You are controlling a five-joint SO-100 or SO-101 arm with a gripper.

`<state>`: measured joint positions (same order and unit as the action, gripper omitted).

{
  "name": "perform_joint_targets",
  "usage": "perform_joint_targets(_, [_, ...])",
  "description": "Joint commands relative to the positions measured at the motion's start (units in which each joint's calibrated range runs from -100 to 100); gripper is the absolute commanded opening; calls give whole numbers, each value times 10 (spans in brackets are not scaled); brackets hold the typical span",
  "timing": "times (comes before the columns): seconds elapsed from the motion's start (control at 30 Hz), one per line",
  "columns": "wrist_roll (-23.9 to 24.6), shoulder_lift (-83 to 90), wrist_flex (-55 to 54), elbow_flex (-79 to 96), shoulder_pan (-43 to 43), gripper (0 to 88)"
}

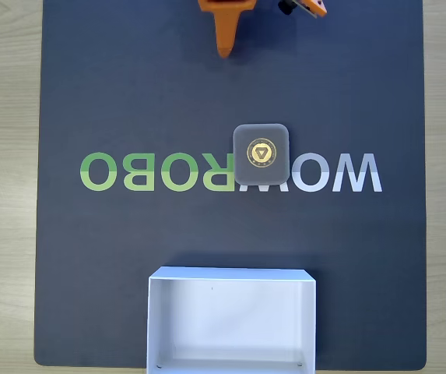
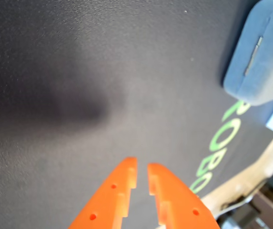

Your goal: Grab the usb to bin

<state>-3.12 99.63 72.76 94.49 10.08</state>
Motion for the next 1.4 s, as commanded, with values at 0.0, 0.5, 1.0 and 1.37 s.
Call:
perform_joint_targets(0.0, [1,-3,5,-23,-2,25])
perform_joint_targets(0.5, [1,-3,5,-23,-2,25])
perform_joint_targets(1.0, [-1,-5,4,-25,-2,25])
perform_joint_targets(1.37, [1,-172,-92,-188,-3,25])
